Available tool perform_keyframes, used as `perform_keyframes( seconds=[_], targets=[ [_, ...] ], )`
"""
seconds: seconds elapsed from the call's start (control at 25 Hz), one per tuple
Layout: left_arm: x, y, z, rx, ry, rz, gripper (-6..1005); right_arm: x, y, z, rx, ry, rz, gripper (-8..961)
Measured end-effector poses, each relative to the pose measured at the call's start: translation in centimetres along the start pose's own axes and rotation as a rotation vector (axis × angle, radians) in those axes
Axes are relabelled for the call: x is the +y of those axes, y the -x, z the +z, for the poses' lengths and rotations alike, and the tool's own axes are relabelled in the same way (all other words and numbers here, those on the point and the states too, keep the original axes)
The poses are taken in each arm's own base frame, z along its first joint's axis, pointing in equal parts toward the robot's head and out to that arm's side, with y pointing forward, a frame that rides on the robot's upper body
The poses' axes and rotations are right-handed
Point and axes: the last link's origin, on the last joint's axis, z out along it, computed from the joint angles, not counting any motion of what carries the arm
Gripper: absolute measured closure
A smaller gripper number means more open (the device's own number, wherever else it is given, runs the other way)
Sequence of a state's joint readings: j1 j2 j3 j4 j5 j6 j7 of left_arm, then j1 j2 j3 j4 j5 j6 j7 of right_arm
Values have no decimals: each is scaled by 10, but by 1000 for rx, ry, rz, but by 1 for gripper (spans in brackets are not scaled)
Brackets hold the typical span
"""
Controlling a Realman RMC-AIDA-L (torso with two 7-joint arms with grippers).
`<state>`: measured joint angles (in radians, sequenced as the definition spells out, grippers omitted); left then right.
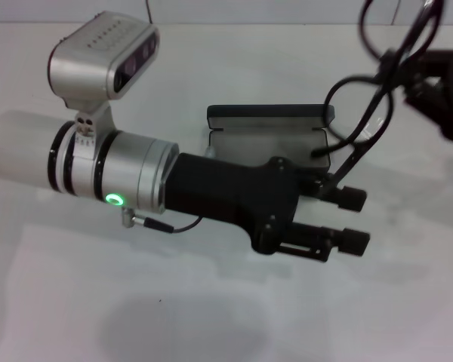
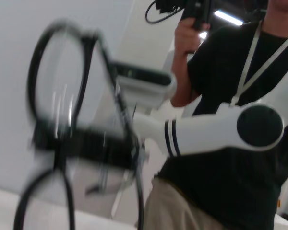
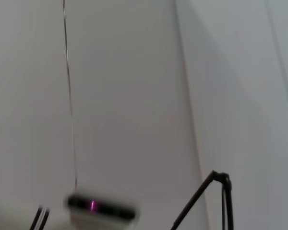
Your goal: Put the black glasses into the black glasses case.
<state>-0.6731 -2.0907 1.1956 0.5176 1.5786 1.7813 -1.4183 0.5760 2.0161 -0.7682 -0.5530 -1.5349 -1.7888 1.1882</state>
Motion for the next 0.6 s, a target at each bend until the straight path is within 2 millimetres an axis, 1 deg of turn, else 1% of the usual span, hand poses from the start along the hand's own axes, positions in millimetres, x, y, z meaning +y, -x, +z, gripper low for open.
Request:
perform_keyframes(
  seconds=[0.08,0.24,0.44,0.6],
  targets=[
    [-1,-9,1,37,8,30,398,0,-8,7,52,14,8,873],
    [0,-16,0,62,20,66,397,1,-19,16,131,32,14,874],
    [-1,-22,2,71,26,80,398,0,-25,19,179,37,10,875],
    [-4,-23,2,72,11,79,398,3,-28,20,214,72,4,875]
  ],
)
